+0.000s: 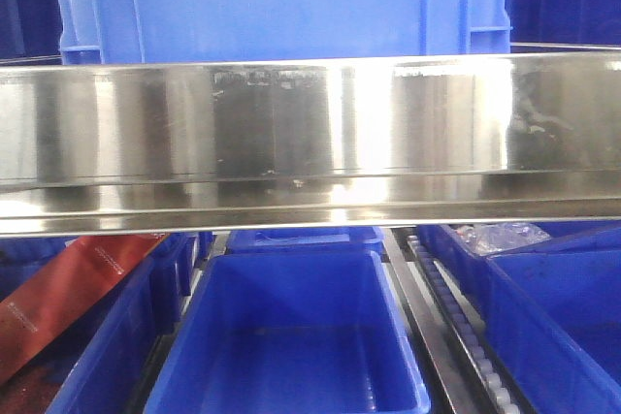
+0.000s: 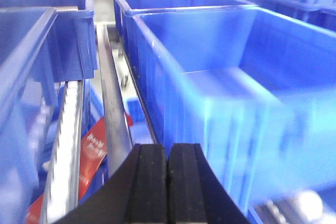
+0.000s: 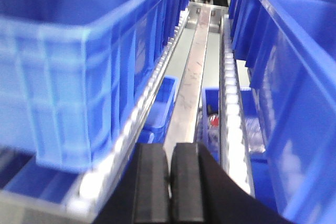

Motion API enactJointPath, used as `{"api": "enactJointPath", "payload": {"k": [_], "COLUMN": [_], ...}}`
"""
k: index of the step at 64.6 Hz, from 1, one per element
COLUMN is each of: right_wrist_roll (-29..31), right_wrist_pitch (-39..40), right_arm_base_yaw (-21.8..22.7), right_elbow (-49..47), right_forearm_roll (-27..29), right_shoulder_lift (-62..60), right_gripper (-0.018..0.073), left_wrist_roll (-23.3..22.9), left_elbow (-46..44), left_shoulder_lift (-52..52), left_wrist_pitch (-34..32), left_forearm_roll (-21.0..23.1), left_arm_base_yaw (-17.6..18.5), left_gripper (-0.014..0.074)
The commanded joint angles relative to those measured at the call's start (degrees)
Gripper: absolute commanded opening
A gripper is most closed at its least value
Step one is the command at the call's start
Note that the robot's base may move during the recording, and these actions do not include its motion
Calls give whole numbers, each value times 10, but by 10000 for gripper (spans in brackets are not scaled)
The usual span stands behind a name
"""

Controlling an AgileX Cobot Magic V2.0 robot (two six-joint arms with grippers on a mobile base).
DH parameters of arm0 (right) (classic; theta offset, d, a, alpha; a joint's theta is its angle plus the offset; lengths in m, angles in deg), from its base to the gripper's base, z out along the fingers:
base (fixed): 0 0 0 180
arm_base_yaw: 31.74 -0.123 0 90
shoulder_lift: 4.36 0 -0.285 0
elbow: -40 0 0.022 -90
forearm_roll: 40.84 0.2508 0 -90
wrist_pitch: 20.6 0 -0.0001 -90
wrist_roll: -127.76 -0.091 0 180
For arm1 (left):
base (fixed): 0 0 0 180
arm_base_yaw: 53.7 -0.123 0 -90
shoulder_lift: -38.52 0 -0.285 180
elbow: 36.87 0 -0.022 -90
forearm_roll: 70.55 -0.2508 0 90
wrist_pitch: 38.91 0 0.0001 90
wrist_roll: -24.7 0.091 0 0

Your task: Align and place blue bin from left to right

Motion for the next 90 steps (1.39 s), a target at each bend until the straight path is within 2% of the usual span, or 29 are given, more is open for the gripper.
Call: {"api": "enactJointPath", "payload": {"k": [1,13,24,42,71,73,78,82,87,90], "right_wrist_roll": [13,13,13,13,13,13,13,13,13,13], "right_wrist_pitch": [46,101,107,138,139,139,139,139,139,139], "right_arm_base_yaw": [3,3,3,3,3,3,3,3,3,3], "right_elbow": [49,137,178,181,181,181,181,181,181,181], "right_forearm_roll": [-8,-9,-9,-9,-9,-9,-9,-9,-9,-9], "right_shoulder_lift": [-52,-156,-210,-212,-212,-212,-212,-212,-212,-212], "right_gripper": [-48,-48,-48,-48,-48,-48,-48,-48,-48,-48], "left_wrist_roll": [1,1,1,1,1,1,6,43,97,109], "left_elbow": [80,227,293,299,299,299,299,304,320,335], "left_shoulder_lift": [61,171,225,240,240,242,252,264,288,303], "left_wrist_pitch": [-80,-185,-224,-225,-226,-223,-201,-177,-163,-163], "left_forearm_roll": [1,1,1,1,1,13,30,43,93,114], "left_arm_base_yaw": [-2,-2,-2,-2,-2,-2,-19,-42,-76,-100], "left_gripper": [-111,-111,-111,-111,-111,-111,-111,-111,-111,-111]}}
